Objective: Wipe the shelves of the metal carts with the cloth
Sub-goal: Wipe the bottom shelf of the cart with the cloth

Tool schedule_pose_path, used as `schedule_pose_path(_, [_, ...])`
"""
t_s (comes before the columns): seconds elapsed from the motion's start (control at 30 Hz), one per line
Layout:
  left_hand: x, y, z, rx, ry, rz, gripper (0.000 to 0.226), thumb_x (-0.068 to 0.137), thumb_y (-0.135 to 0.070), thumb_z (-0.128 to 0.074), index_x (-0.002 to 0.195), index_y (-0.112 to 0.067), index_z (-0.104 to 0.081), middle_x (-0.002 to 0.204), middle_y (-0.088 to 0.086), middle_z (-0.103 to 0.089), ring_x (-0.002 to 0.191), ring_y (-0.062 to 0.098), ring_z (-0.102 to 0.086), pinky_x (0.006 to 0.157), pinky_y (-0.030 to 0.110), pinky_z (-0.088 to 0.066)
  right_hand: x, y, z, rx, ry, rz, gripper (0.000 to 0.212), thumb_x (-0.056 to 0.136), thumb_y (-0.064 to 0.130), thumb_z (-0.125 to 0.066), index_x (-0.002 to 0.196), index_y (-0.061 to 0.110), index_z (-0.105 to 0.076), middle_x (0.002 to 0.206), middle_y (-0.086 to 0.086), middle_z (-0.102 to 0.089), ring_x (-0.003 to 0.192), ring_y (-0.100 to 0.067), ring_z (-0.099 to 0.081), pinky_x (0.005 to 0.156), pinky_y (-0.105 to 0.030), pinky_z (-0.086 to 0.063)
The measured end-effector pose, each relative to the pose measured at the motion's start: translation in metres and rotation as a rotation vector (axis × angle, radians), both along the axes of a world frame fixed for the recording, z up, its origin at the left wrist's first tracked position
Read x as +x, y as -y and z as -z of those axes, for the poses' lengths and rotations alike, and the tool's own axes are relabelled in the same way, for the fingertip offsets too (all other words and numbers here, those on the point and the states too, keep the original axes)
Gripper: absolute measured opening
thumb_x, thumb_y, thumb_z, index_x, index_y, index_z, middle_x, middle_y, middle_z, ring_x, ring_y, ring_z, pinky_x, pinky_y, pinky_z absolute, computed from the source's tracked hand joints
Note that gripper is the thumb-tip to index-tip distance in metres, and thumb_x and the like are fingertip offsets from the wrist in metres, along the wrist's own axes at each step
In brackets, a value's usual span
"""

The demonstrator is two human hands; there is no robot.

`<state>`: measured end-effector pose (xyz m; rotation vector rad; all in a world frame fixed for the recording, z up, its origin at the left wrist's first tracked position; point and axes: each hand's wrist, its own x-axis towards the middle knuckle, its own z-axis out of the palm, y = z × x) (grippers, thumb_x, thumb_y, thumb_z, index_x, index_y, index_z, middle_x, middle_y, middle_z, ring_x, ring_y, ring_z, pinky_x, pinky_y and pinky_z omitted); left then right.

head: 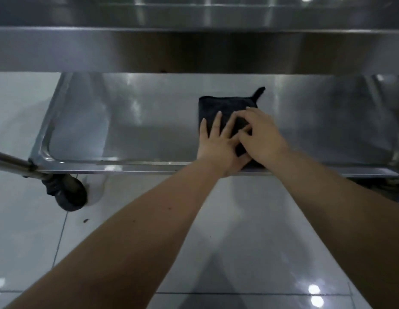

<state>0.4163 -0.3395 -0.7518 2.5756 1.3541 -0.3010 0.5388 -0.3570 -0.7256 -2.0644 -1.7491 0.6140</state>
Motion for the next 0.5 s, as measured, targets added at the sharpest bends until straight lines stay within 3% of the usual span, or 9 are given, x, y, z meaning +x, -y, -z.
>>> schedule_pose_path(0.13, [0.002, 0.018, -0.008, -0.049, 0.062, 0.022, 0.073, 0.093, -0.070, -0.023, 0.154, -0.039, 0.000, 0.163, -0.001, 0.015, 0.148, 0.026, 0.019, 0.117, 0.053, 0.012, 0.031, 0.025, -0.003, -0.122, 0.012, -0.102, 0.049, 0.090, 0.013, -0.062, 0.138, 0.017, -0.053, 0.151, -0.011, -0.040, 0.143, -0.022, -0.029, 0.117, -0.032, -0.019])
schedule_pose_path(0.2, [-0.017, 0.019, -0.013, -0.079, 0.101, 0.108, 0.079, 0.091, -0.071, -0.029, 0.155, -0.034, -0.003, 0.163, 0.002, 0.011, 0.149, 0.023, 0.015, 0.119, 0.046, 0.010, 0.034, 0.038, -0.010, -0.147, 0.049, -0.191, 0.057, 0.086, 0.028, -0.068, 0.139, 0.019, -0.051, 0.150, -0.010, -0.041, 0.142, -0.025, -0.030, 0.116, -0.034, -0.020])
schedule_pose_path(0.3, [-0.052, 0.021, -0.022, -0.093, 0.017, 0.302, 0.087, 0.091, -0.067, -0.042, 0.156, -0.026, 0.001, 0.162, 0.002, 0.012, 0.149, 0.018, 0.012, 0.120, 0.033, 0.009, 0.029, 0.059, -0.015, -0.181, 0.202, -0.369, 0.072, 0.073, 0.057, -0.070, 0.135, 0.023, -0.052, 0.140, -0.004, -0.046, 0.136, -0.028, -0.031, 0.114, -0.041, -0.024])
schedule_pose_path(0.37, [-0.069, 0.023, -0.019, -0.066, -0.029, 0.335, 0.074, 0.100, -0.049, -0.041, 0.155, -0.023, 0.000, 0.162, 0.002, 0.008, 0.149, 0.015, 0.008, 0.116, 0.025, 0.008, 0.022, 0.073, -0.012, -0.140, 0.350, -0.446, 0.072, 0.072, 0.052, -0.077, 0.132, 0.019, -0.054, 0.134, -0.004, -0.046, 0.131, -0.030, -0.035, 0.110, -0.043, -0.026])
schedule_pose_path(0.43, [-0.078, 0.030, -0.017, -0.078, 0.079, 0.262, 0.057, 0.105, -0.032, -0.034, 0.155, -0.021, -0.008, 0.163, 0.001, -0.003, 0.150, 0.014, -0.001, 0.114, 0.019, 0.001, 0.016, 0.083, -0.003, -0.050, 0.429, -0.434, 0.063, 0.068, 0.035, -0.085, 0.122, 0.012, -0.060, 0.121, -0.010, -0.056, 0.114, -0.035, -0.051, 0.098, -0.046, -0.040])
schedule_pose_path(0.5, [-0.076, 0.040, -0.017, -0.080, 0.194, 0.198, 0.048, 0.104, -0.023, -0.037, 0.151, -0.014, -0.029, 0.158, 0.007, -0.025, 0.147, 0.022, -0.023, 0.116, 0.025, -0.012, 0.018, 0.083, 0.004, 0.097, 0.427, -0.370, 0.044, 0.067, 0.020, -0.086, 0.105, 0.011, -0.065, 0.100, -0.009, -0.062, 0.092, -0.034, -0.059, 0.082, -0.044, -0.047])
